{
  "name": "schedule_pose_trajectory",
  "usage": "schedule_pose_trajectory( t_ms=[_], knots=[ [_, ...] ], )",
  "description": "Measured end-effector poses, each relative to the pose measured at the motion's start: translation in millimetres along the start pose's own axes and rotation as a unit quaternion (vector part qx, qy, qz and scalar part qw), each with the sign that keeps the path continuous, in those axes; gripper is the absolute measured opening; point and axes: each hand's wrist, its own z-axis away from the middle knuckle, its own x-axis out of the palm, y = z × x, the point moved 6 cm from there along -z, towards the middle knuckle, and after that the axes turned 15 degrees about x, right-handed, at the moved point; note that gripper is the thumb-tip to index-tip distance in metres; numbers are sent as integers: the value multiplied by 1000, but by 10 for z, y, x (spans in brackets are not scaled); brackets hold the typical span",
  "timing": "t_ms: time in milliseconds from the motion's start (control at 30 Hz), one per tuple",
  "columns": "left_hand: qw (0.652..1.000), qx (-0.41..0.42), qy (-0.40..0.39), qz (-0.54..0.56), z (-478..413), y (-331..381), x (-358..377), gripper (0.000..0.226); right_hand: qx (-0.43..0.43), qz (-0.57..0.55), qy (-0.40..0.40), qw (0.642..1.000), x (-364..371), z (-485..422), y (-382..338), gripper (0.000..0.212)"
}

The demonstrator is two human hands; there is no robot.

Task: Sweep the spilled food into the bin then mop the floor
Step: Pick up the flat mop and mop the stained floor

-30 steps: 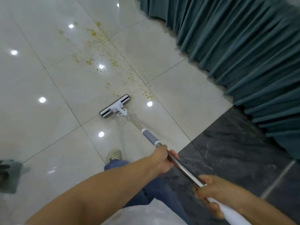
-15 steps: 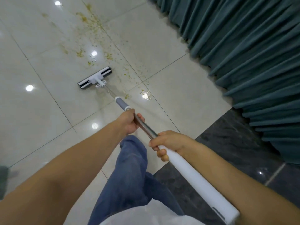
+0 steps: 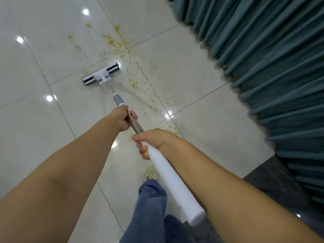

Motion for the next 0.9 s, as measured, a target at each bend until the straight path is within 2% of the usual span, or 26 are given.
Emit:
schedule_pose_trajectory(
  t_ms=[133, 367, 567, 700, 900],
  knots=[
    [1000, -13, 6, -8, 34, -172, 205, 13, 17, 13, 9, 1000, -317, 35, 60, 17],
    [998, -31, 11, 45, 597, -1067, 643, 21, 21, 46, 39, 998, -1155, 319, 809, 16],
    [997, -43, -19, 69, 1559, -2136, 1054, 23, 34, 54, 43, 997, -1962, 729, 1971, 14],
    [996, -50, -23, 74, 2286, -3008, 1462, 25, 47, 70, 54, 995, -2748, 1035, 2831, 17],
    [992, -104, -42, 54, 3453, -4300, 2136, 29, 55, 101, 87, 990, -3853, 1744, 4142, 27]
  ],
)
